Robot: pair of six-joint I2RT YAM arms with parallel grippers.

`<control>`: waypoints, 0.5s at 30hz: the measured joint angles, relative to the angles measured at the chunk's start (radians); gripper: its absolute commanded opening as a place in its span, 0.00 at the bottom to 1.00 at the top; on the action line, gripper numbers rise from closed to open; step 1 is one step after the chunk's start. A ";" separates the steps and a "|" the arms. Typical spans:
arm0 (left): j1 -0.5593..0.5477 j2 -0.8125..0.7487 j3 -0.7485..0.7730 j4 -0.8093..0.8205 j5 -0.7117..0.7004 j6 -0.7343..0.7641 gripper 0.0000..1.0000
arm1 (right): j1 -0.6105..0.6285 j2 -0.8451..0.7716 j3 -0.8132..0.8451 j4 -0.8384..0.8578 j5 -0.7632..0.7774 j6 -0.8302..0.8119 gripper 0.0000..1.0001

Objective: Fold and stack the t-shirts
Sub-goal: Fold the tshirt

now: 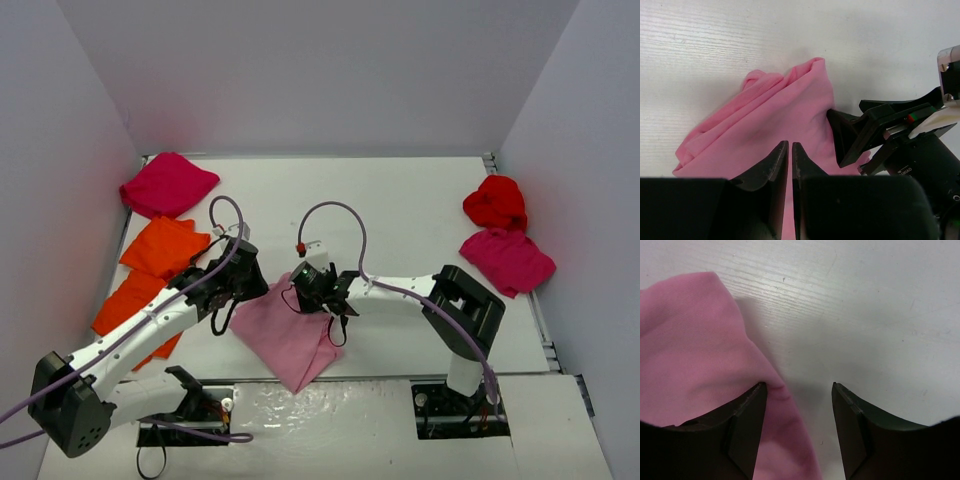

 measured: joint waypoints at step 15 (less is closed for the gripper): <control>0.000 0.034 0.000 0.002 0.001 -0.002 0.06 | -0.005 -0.112 -0.057 0.076 -0.141 -0.019 0.52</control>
